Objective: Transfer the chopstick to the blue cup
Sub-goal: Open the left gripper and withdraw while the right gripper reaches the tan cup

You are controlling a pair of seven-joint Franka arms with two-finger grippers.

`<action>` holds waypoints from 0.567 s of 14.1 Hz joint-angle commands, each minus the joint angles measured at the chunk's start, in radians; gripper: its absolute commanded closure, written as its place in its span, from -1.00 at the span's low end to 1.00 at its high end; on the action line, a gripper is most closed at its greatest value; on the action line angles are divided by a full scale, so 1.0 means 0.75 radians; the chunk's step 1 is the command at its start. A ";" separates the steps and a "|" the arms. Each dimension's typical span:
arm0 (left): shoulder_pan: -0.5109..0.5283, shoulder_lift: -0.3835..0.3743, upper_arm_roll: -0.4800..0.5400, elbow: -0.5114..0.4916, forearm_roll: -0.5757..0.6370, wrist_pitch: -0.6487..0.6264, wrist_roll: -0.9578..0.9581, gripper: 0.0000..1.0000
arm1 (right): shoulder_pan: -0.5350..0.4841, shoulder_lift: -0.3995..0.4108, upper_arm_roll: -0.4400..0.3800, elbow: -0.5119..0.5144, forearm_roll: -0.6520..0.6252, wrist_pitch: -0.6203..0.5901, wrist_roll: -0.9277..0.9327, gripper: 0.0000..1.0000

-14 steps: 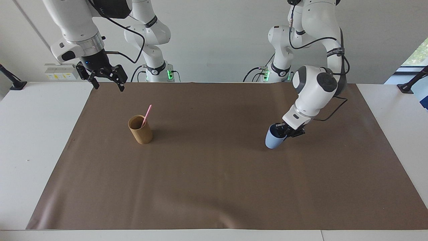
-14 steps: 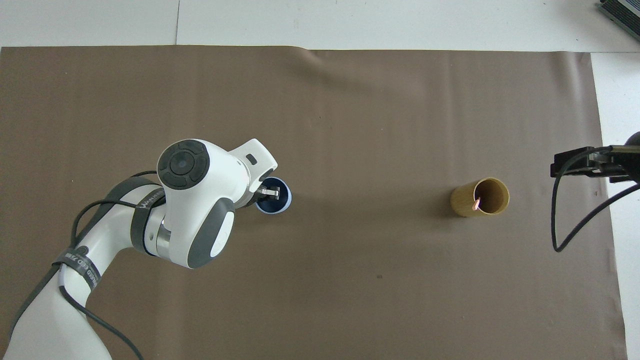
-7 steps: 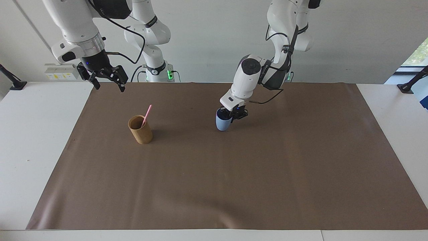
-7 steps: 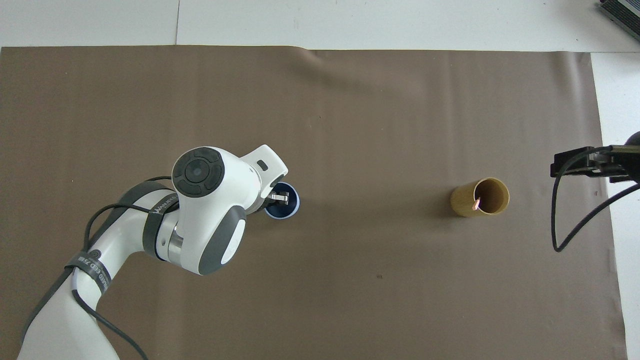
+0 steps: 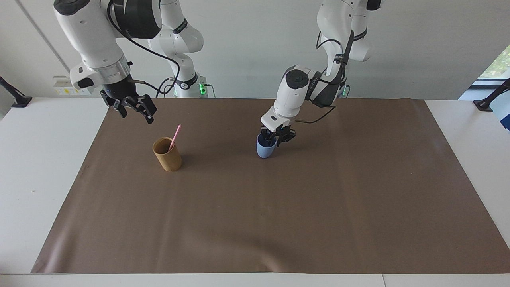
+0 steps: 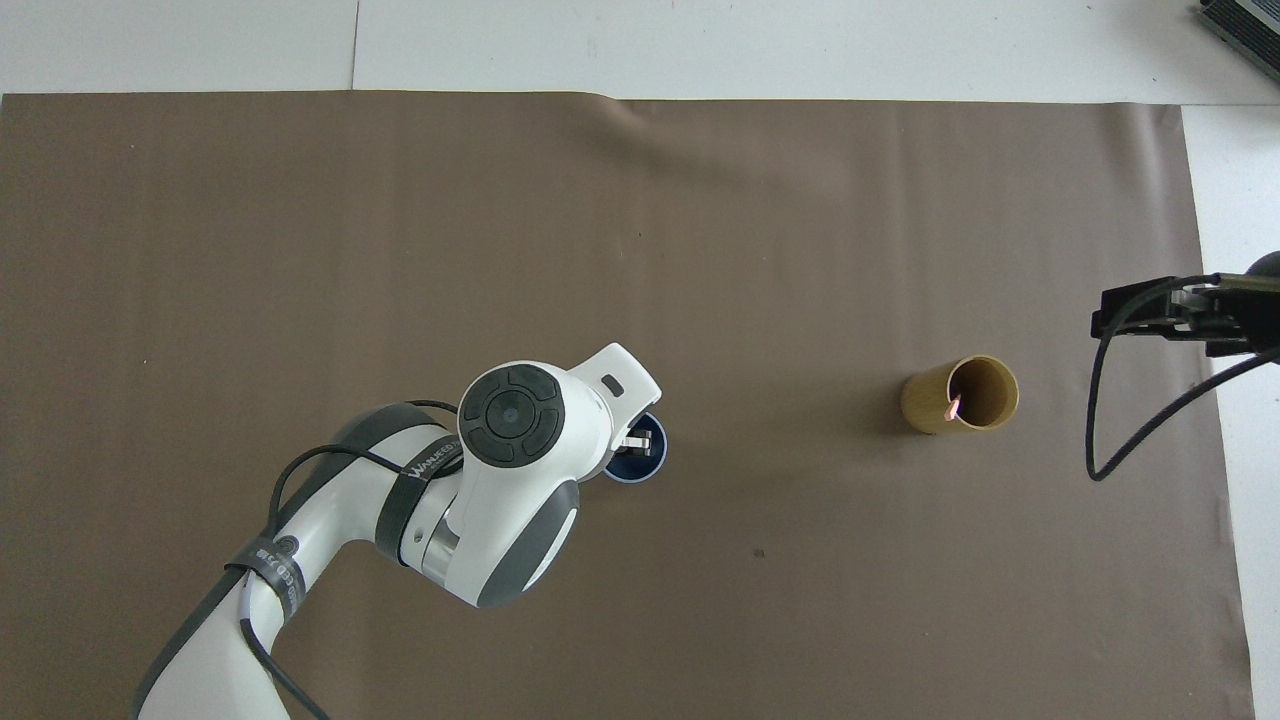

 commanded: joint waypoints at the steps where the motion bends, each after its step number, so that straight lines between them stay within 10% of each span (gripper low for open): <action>1: -0.007 -0.041 0.012 0.002 -0.013 0.009 0.011 -1.00 | 0.007 0.032 0.002 -0.025 0.055 0.014 0.118 -1.00; 8: 0.172 -0.266 0.022 0.015 0.001 -0.263 0.058 -1.00 | -0.013 0.003 0.002 -0.194 0.200 -0.002 0.189 -1.00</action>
